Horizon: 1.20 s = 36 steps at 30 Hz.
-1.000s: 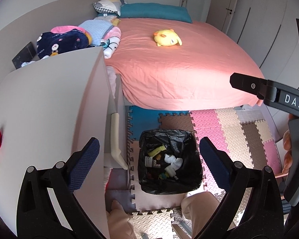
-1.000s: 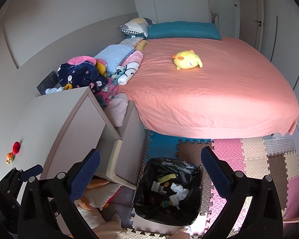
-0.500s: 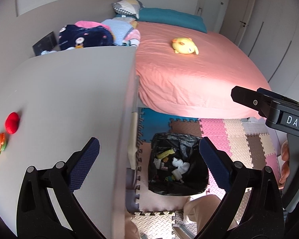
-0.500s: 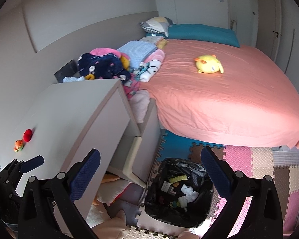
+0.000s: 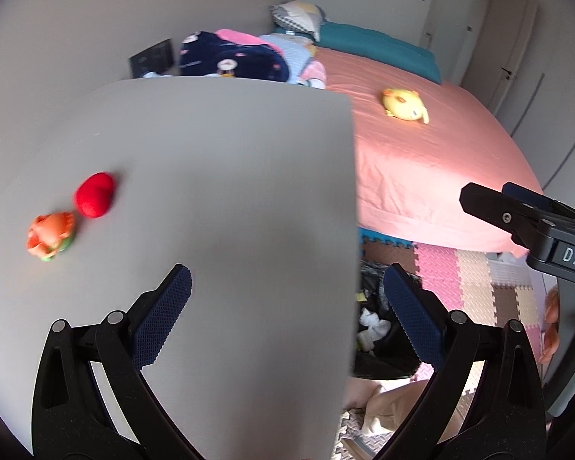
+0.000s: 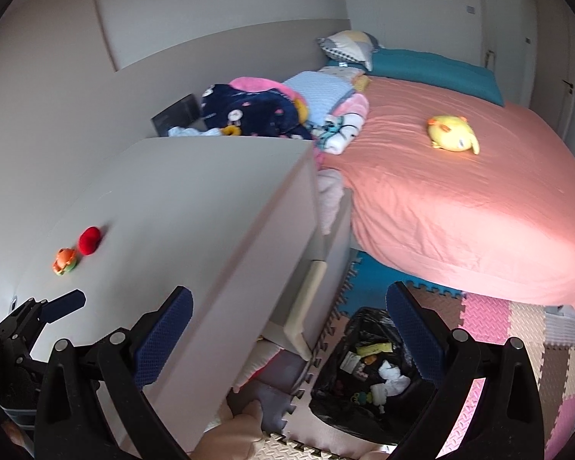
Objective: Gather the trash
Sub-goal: 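Move both open grippers back over the orange and red toys on the desk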
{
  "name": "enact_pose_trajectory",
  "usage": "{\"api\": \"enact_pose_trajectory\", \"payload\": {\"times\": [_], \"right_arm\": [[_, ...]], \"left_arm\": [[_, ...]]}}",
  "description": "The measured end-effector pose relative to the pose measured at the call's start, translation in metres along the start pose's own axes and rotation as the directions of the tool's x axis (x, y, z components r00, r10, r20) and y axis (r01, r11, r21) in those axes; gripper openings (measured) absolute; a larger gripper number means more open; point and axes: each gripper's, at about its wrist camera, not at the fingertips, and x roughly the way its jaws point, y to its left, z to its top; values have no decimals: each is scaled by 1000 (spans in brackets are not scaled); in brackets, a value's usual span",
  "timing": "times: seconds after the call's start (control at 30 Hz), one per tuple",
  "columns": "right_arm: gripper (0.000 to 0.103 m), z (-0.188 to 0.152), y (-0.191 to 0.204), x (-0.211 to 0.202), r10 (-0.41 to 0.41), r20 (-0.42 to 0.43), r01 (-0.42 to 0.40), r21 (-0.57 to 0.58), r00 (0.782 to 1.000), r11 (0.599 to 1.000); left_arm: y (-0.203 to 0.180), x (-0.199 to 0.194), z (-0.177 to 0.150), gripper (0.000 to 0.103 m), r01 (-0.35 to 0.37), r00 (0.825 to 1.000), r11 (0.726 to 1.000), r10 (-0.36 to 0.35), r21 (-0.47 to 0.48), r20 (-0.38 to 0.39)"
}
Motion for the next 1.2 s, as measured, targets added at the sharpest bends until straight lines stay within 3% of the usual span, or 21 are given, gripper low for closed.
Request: {"api": "enact_pose_trajectory", "payload": {"times": [0.5,0.87,1.2], "right_arm": [[100,15,76,36,83,-43,-87,-104,996,991],[100,28,138,74,162,-107,-178,-165,981,970],[100,38,187,108,220,-158,-249,-192,963,949]], "left_arm": [[80,-17,-14,97,-92,996,989,93,-114,4],[148,-14,-12,97,-162,987,971,163,-174,-10],[186,-5,-6,97,-211,977,962,212,-176,-10]]}}
